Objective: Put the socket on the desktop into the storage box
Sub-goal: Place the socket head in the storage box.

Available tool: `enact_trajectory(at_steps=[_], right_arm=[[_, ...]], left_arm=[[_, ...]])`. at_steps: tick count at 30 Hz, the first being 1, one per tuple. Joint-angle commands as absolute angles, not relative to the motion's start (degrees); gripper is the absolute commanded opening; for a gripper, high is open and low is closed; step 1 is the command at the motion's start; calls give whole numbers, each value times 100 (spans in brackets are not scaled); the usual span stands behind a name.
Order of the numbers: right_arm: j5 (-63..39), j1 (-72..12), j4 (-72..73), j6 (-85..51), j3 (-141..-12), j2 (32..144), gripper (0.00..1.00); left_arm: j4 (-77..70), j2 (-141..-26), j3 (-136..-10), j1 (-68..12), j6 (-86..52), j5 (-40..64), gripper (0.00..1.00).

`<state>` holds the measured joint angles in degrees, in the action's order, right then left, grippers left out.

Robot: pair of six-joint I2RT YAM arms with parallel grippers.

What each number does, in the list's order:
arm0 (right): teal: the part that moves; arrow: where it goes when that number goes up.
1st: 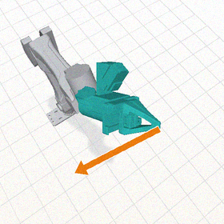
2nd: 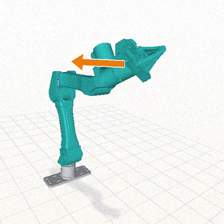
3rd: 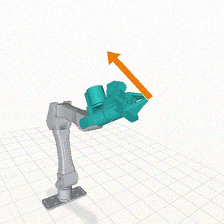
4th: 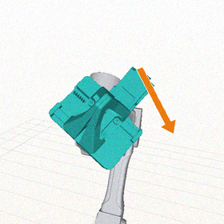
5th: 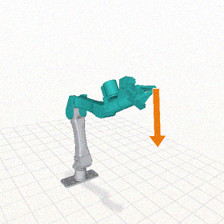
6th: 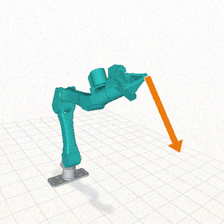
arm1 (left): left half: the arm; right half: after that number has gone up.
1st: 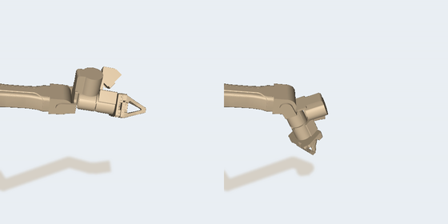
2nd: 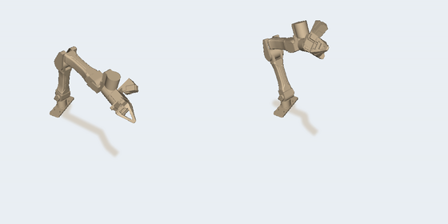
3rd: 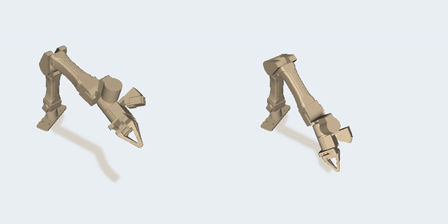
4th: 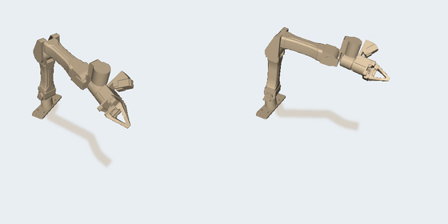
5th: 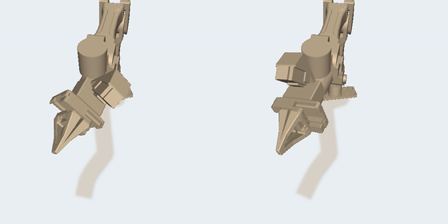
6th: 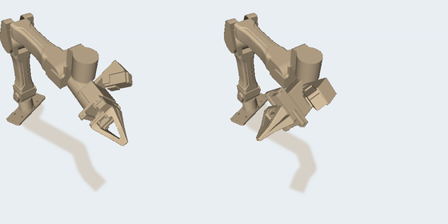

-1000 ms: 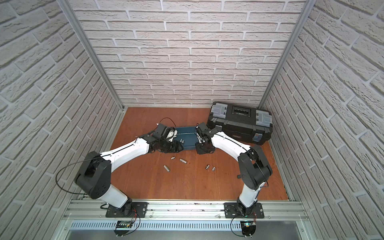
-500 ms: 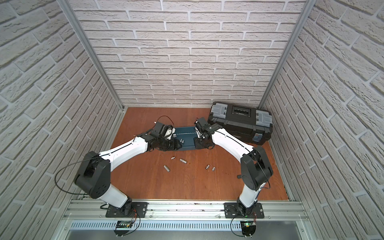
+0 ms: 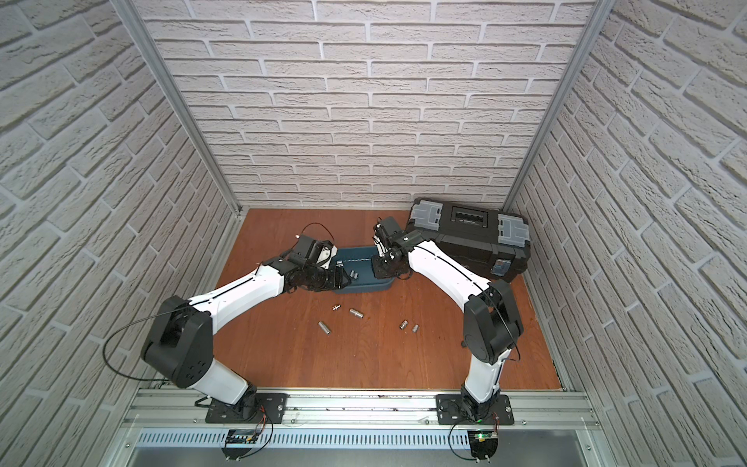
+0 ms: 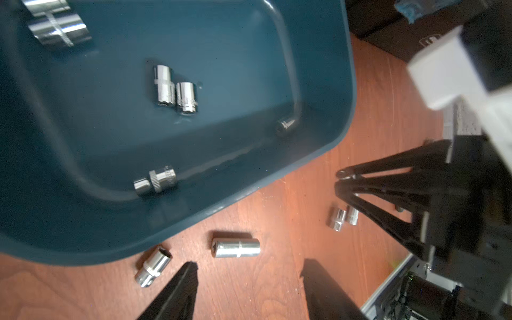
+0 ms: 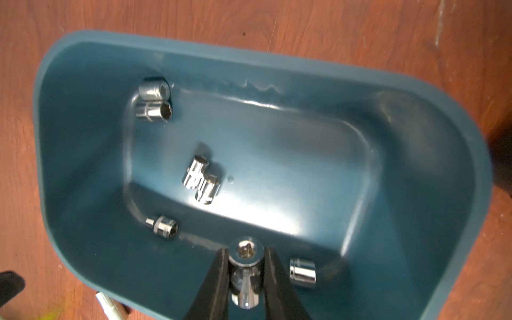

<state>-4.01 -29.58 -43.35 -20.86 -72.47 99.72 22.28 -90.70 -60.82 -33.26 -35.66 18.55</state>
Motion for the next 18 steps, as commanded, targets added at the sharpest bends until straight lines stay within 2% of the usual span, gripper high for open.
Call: enact_trajectory(at_steps=[1,7,18], right_arm=[[-461,-3007,-4500,-2168,-7571,9697,21],[-525,-3006,-4621,-2137,-8121,9839,21],[-646,-2997,-4897,-2068,-9557,10876,21]], left_arm=[[2067,-8938,-6256,-3202,-3521,1939,65],[2020,-8889,-6302,-3040,-3542,1931,66],[2072,-8792,-6363,-2800,-3636,1736,66]])
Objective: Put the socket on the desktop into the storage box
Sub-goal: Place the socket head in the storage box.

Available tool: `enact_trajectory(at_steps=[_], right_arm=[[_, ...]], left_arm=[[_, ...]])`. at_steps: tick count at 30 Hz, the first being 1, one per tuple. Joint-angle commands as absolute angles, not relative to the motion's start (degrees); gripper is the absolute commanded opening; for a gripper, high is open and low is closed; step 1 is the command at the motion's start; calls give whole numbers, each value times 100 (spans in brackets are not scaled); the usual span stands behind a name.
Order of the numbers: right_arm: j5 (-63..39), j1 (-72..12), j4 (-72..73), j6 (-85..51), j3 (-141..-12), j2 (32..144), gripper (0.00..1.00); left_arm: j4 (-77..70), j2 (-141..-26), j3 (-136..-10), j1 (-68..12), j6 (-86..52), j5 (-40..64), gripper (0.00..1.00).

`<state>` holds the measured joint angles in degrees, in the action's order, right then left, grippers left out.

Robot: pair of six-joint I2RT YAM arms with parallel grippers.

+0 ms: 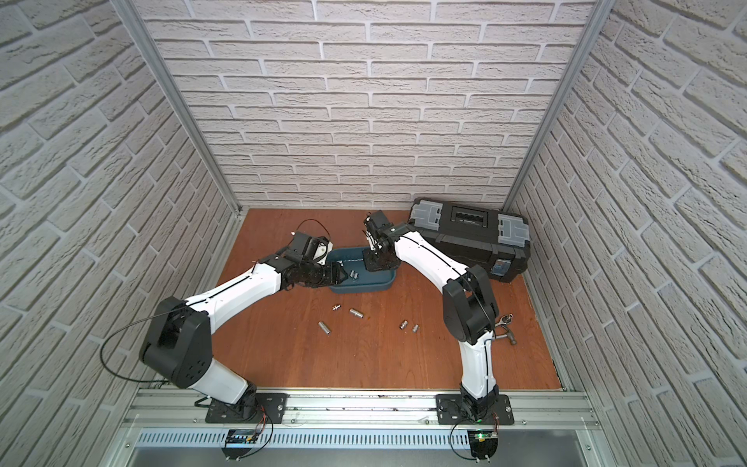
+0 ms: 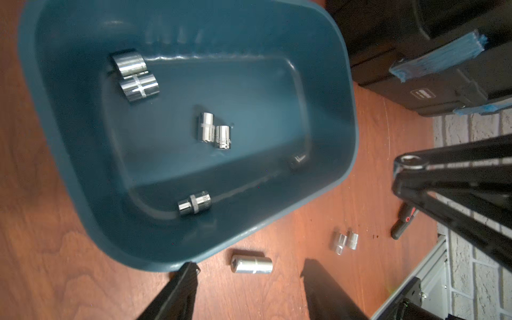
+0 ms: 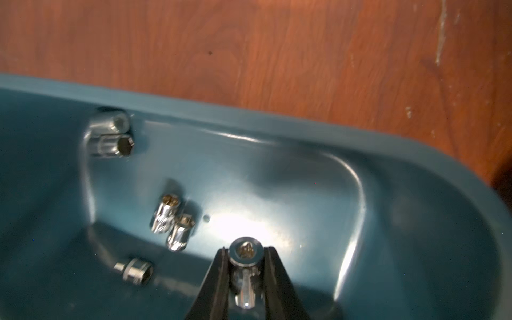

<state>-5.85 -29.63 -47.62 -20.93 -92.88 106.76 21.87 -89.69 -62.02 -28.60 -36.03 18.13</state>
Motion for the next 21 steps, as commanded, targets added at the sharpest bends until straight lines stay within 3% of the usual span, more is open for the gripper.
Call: enact_trajectory(at_steps=[1,21], right_arm=[[-616,-2990,-4913,-2057,-9661,10991,21],[-484,-2822,-5210,-2275,-11124,12624,21]], left_arm=[[2107,-8806,-6380,-2780,-3631,1716,66],[2067,-8874,-6311,-2602,-3617,1591,66]])
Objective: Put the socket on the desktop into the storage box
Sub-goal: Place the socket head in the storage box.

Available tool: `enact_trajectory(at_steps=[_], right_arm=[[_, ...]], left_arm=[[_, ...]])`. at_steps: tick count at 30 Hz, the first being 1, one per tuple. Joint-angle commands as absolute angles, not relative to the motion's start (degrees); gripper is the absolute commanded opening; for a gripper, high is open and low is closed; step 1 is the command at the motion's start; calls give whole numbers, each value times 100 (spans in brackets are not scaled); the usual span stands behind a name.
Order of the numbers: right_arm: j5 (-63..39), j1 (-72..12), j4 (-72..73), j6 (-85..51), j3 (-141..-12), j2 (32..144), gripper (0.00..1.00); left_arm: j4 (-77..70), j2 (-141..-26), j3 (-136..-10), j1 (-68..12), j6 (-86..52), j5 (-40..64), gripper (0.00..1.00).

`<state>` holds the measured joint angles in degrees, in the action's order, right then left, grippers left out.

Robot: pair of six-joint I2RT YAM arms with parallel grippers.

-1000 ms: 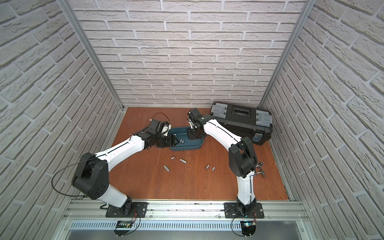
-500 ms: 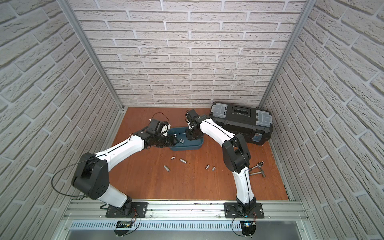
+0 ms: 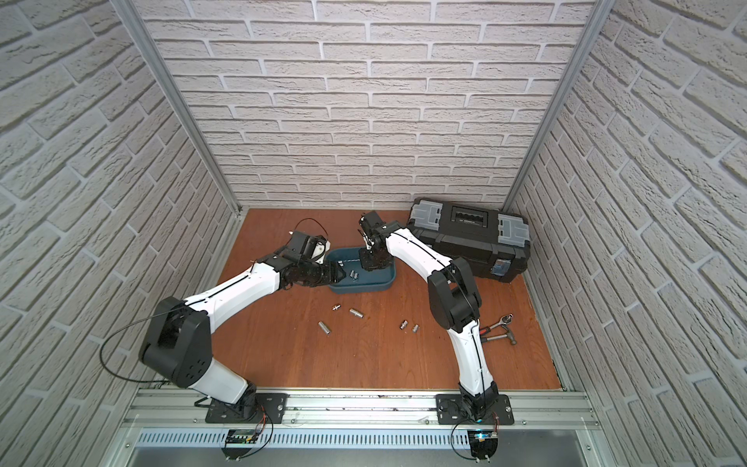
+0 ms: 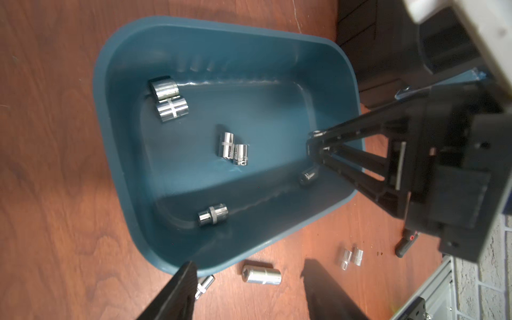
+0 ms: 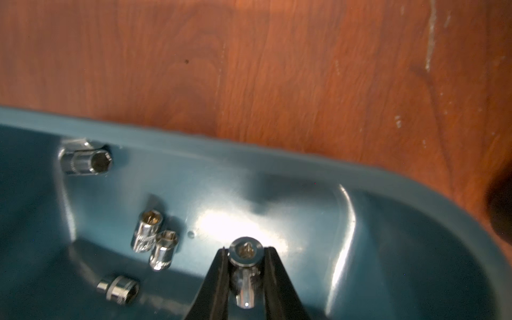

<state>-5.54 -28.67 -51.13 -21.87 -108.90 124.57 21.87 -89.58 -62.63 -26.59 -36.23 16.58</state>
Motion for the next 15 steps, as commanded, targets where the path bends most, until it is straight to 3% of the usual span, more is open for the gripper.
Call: enact_trajectory(at_steps=[1,15], right_arm=[[-475,-2806,-5228,-2280,-11191,12699,21],[-255,-2628,-5590,-2355,-12057,13522,23]], left_arm=[[2066,-8882,-6311,-2595,-3621,1596,66],[2123,-8848,-6223,-2566,-3621,1545,66]])
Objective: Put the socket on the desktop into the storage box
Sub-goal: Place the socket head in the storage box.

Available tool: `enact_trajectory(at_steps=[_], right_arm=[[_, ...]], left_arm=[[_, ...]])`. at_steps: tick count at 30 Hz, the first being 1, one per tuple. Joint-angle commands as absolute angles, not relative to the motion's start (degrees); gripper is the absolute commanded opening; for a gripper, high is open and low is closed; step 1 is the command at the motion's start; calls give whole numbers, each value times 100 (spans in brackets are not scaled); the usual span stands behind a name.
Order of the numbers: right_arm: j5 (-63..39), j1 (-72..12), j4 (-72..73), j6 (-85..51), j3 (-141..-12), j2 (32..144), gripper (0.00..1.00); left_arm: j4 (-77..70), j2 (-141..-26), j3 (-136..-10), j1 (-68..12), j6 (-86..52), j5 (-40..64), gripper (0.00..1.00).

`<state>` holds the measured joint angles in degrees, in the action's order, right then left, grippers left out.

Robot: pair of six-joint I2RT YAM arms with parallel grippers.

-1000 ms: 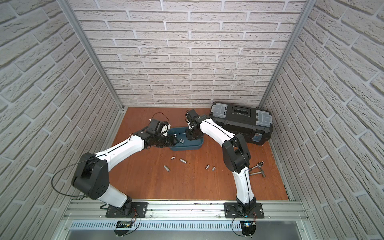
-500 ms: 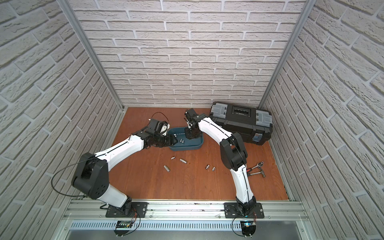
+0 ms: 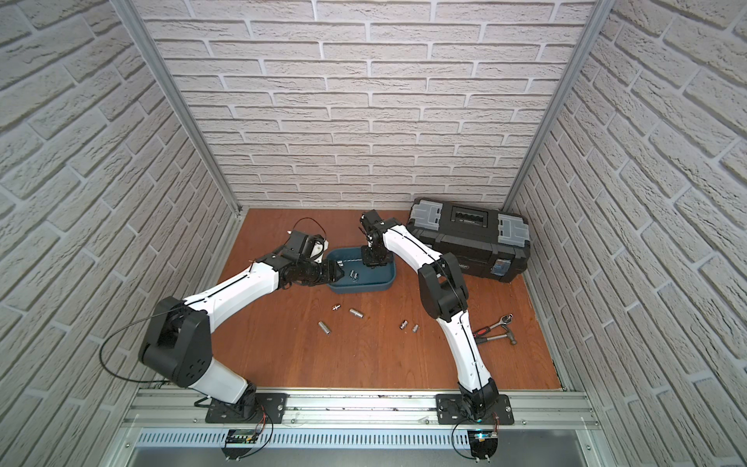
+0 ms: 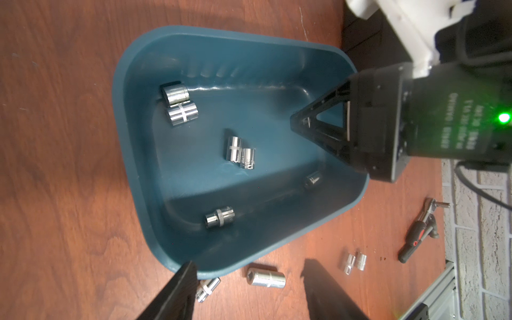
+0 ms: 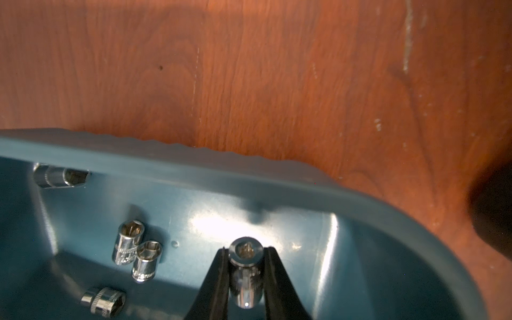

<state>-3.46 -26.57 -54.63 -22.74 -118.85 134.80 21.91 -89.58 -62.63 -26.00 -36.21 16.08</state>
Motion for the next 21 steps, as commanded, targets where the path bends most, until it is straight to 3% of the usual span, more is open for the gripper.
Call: enact_trajectory(at_steps=[1,9,14,21], right_arm=[[-240,-2625,-5599,-2355,-12089,13552,23],[-149,-2559,-5685,-2390,-12292,13728,26],[-127,-2558,-5702,-2399,-12319,13727,35],[-123,-2575,-5707,-2390,-12241,13578,35]], left_arm=[[2136,-8830,-6214,-2569,-3622,1532,66],[2154,-8824,-6144,-2566,-3630,1540,66],[2154,-8780,-6102,-2566,-3624,1538,66],[2125,-8747,-6023,-2571,-3647,1550,66]])
